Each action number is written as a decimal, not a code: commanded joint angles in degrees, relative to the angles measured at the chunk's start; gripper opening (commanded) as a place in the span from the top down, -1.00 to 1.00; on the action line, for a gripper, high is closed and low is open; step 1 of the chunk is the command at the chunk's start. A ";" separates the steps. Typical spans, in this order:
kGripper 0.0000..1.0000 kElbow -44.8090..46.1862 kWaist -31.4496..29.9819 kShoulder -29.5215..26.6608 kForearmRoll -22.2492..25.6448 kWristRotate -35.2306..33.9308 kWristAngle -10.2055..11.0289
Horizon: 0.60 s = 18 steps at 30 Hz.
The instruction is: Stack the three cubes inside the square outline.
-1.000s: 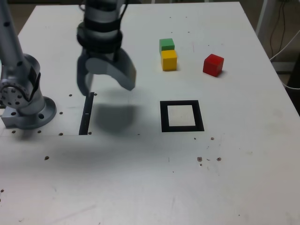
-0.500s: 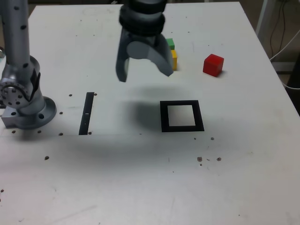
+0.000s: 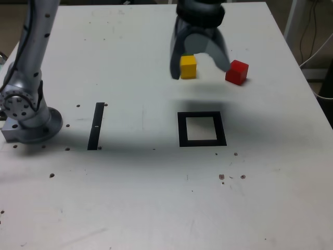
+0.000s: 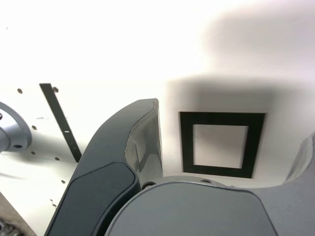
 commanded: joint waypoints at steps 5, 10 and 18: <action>-0.98 -9.00 2.64 5.45 3.48 2.42 0.22; -0.98 -16.33 4.13 9.94 6.08 4.19 0.20; -0.98 -25.77 6.17 16.00 8.28 6.98 -0.02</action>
